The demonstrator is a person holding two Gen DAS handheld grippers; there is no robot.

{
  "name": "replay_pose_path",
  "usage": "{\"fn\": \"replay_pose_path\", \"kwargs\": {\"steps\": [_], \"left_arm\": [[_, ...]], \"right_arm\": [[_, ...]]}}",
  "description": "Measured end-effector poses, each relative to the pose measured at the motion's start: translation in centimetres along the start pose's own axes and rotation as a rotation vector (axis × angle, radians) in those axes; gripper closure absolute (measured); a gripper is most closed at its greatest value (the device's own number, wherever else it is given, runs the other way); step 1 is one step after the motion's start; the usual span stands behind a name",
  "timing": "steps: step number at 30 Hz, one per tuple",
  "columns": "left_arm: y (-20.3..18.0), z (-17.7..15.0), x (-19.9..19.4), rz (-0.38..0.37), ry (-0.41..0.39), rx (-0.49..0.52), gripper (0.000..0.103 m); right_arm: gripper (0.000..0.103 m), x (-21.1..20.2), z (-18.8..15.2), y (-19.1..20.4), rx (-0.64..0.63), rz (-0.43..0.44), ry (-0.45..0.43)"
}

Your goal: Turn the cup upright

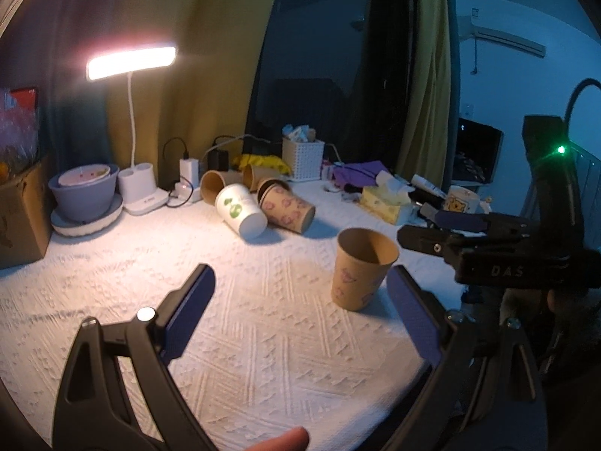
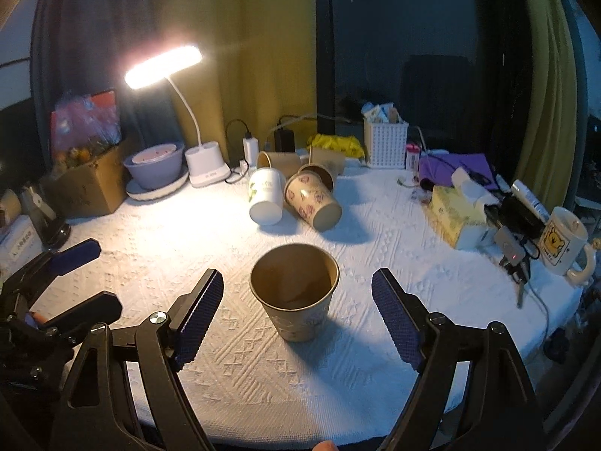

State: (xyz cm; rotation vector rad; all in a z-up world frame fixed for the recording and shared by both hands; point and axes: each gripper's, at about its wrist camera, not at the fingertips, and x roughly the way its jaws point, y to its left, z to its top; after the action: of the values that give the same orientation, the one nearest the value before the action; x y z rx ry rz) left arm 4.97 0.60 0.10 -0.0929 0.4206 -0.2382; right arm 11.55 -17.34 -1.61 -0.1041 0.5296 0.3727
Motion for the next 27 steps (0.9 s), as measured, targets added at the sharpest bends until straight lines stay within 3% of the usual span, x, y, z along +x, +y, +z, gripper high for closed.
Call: {"fn": "replay_pose_path", "kwargs": {"steps": [16,27], "left_arm": [[-2.4,2.3,-3.7,0.056,-0.136,0.051,0.009],[-2.5,2.2,-3.5,0.089,-0.143,0.046,0.009]], "right_arm": [[0.019,-5.4,0.7,-0.4,0.003,0.017,-0.112],[0.019,-5.9,0.2,-0.6,0.004,0.023,-0.114]]}}
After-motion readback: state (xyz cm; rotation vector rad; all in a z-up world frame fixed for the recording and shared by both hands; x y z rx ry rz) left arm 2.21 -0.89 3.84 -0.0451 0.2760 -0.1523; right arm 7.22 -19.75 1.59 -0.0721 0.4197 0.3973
